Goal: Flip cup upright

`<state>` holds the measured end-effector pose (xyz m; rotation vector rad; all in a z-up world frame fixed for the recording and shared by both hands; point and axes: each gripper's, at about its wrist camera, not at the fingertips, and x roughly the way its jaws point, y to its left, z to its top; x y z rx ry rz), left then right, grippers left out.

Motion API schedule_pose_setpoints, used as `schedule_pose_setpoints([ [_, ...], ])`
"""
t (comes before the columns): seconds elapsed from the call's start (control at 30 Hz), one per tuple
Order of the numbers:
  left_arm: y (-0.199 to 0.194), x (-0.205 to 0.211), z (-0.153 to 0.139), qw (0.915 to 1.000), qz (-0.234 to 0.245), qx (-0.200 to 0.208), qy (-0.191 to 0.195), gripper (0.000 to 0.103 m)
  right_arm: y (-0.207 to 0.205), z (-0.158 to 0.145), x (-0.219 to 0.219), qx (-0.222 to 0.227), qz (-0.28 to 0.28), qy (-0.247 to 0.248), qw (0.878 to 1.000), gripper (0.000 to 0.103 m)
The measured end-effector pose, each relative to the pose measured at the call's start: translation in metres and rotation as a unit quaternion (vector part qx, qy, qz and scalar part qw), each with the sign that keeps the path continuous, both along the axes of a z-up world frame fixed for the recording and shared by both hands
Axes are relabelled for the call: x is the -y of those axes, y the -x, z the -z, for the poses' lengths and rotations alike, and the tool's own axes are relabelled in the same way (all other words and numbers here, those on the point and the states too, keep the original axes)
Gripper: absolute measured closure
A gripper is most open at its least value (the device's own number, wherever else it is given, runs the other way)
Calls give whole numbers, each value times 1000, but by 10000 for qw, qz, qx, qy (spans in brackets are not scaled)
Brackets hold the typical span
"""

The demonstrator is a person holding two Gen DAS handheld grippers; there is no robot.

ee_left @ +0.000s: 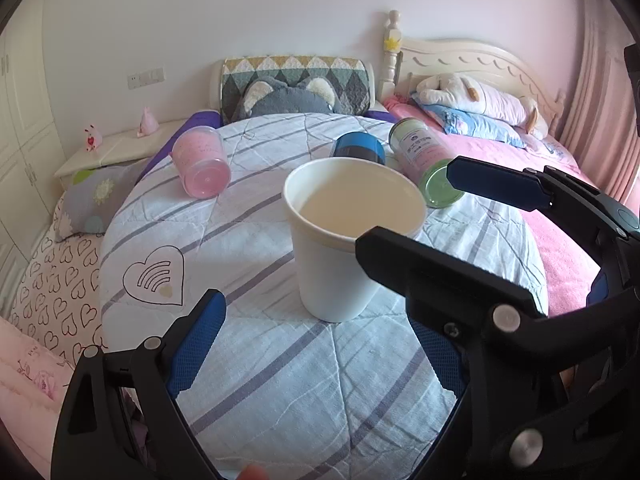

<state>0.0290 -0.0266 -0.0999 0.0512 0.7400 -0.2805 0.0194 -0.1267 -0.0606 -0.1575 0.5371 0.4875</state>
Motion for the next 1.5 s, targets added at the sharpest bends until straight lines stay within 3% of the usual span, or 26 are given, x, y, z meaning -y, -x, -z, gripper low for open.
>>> schedule_pose_setpoints([
  [0.43,29,9,-45,9983,-61,574,105,7,25,-39,33,410,305,-415,9978,23],
  [0.73,49,13,-70,9898,-576,1269,-293,1,39,-65,63,693,1020,-580,9907,21],
  [0.87,51,12,-73,9867,-836,1348,-356,0,43,-67,77,808,1409,-583,9850,21],
  [1.07,52,15,-74,9855,-1016,1292,-425,0,39,-61,92,639,1825,-473,9800,21],
  [1.5,46,25,-66,9880,-1037,1022,-506,0,31,-44,98,187,1969,-240,9800,21],
])
